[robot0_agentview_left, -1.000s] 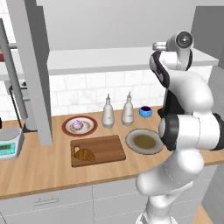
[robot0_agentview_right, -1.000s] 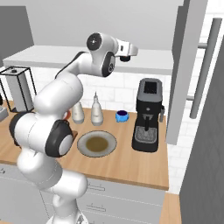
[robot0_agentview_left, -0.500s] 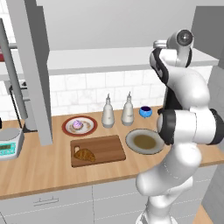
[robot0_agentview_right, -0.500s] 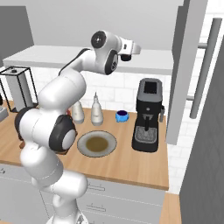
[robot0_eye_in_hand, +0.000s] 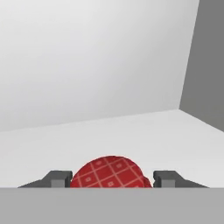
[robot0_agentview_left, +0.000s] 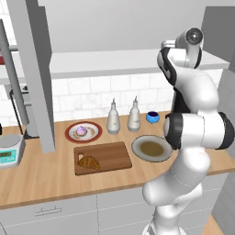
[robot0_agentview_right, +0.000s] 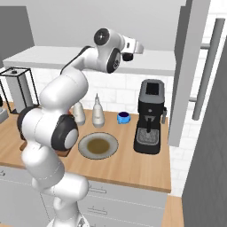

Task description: From the different types of pastries on the counter, select a croissant and place it on the cutting board. Then retrieve a jar of jam from the cabinet and place it alongside the croissant on the cutting board.

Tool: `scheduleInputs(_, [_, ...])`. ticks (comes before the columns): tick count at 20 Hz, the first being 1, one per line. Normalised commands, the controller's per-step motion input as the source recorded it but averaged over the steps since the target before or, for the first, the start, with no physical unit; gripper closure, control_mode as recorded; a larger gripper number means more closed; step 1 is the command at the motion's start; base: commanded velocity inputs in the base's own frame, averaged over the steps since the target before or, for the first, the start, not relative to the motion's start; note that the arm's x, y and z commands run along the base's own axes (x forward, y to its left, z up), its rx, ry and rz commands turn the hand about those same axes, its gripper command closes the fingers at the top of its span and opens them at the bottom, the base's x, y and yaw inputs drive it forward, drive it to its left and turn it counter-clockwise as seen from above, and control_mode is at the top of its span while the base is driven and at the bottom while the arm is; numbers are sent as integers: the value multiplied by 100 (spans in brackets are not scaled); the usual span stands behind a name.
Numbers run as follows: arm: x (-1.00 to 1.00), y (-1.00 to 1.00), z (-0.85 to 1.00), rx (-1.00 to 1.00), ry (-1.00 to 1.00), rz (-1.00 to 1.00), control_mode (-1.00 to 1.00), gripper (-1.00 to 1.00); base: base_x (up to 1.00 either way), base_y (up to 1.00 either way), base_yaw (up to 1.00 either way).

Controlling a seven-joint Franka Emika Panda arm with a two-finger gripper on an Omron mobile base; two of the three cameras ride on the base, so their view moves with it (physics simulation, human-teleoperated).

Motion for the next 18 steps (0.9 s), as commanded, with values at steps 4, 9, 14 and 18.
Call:
scheduleInputs(4, [4,-42,24,0,-9,0,-100,100,0,0,0])
scheduleInputs(9, [-19,-50,24,0,-32,0,-100,100,0,0,0])
scheduleInputs(14, [-58,-9,12,0,-36,5,-100,100,0,0,0])
scheduleInputs(18, [-59,3,56,0,-24,0,-100,100,0,0,0])
